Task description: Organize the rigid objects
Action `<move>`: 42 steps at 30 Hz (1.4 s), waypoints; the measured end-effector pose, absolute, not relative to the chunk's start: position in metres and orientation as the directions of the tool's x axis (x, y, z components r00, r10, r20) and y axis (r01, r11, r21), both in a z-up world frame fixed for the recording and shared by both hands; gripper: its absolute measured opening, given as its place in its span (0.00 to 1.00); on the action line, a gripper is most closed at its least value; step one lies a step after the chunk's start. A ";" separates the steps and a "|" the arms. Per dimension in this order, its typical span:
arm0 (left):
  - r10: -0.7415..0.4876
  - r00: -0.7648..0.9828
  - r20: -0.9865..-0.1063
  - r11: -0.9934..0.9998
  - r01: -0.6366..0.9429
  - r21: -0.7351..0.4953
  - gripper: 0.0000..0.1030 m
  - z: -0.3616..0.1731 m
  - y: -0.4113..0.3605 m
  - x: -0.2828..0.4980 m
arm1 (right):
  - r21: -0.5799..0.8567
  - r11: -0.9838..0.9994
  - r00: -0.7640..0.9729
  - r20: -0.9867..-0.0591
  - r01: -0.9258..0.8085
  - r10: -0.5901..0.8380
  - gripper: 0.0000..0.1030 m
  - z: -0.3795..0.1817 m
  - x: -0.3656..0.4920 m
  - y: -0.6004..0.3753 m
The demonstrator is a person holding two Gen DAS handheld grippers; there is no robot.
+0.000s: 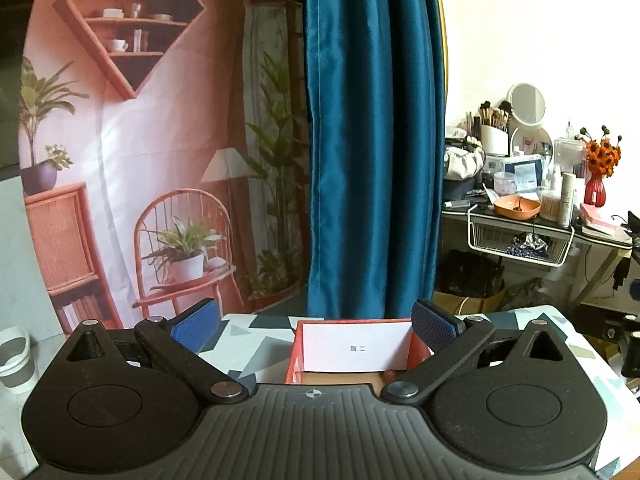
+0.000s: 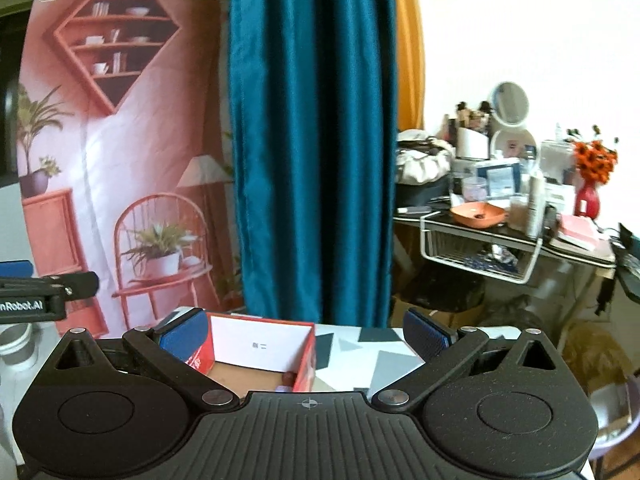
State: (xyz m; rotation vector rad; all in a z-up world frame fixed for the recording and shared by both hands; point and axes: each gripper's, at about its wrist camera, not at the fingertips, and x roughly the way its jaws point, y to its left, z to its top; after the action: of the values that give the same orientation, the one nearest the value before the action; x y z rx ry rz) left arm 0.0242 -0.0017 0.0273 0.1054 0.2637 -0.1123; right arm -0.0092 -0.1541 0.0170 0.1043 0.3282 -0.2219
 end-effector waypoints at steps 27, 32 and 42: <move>-0.112 0.961 -0.253 0.983 0.144 0.115 1.00 0.031 0.003 -0.028 | 0.041 0.949 0.913 -0.288 0.312 -0.288 1.00 0.036 -0.082 -0.142; -0.117 0.956 -0.268 0.981 0.154 0.121 1.00 0.029 0.001 -0.027 | 0.049 0.946 0.909 -0.299 0.319 -0.291 1.00 0.032 -0.081 -0.145; -0.121 0.951 -0.286 0.979 0.162 0.122 1.00 0.027 0.004 -0.026 | 0.058 0.946 0.905 -0.315 0.319 -0.286 1.00 0.028 -0.077 -0.146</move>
State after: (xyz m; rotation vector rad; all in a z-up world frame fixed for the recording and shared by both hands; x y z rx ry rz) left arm -0.0256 0.0038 0.0274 0.1453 0.2812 -0.1446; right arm -0.0770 -0.1459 0.0276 0.1093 0.3091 -0.3128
